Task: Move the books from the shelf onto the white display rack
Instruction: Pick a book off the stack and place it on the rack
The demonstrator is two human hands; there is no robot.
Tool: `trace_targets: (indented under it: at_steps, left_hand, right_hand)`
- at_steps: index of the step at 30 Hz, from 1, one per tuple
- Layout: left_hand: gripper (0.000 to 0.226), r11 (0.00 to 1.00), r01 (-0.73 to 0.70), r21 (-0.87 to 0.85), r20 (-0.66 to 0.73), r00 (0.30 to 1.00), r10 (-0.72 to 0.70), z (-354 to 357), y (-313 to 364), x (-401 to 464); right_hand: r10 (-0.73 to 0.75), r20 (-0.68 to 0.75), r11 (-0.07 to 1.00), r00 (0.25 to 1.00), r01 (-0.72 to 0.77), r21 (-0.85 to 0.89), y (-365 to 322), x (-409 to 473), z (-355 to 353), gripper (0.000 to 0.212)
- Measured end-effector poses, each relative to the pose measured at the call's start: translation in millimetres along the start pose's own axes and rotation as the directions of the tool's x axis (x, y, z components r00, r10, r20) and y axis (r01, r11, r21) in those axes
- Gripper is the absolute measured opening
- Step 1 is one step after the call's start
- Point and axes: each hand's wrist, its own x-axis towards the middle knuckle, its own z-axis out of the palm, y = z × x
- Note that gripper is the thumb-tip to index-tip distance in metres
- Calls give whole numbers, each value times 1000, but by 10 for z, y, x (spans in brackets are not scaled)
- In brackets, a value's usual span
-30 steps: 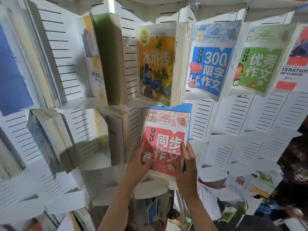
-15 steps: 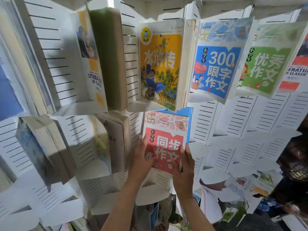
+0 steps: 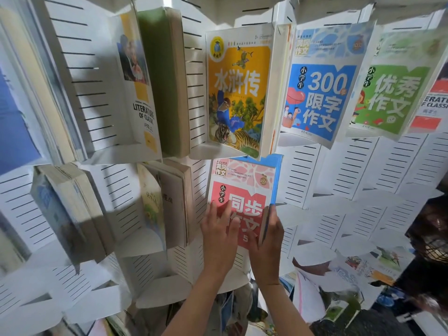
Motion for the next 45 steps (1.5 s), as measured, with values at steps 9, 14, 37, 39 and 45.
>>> trace_targets:
  at_steps: [9, 14, 37, 39, 45]
  left_hand:
    - [75, 981, 54, -189, 153, 988, -25, -28, 64, 8]
    - [69, 937, 112, -330, 196, 979, -48, -54, -93, 110]
    - [62, 974, 37, -222, 62, 998, -24, 34, -19, 178]
    - [69, 963, 82, -256, 70, 995, -66, 82, -17, 187]
    - [71, 908, 107, -405, 88, 993, -78, 129, -93, 257]
  right_hand:
    - [35, 98, 999, 995, -39, 37, -42, 76, 39, 74]
    - [183, 141, 980, 973, -192, 55, 48, 74, 125, 77]
    - [62, 69, 995, 996, -57, -81, -57, 311, 211, 79]
    - [38, 68, 996, 997, -32, -84, -61, 328, 245, 84]
    - [-34, 59, 991, 998, 41, -124, 106, 356, 252, 85]
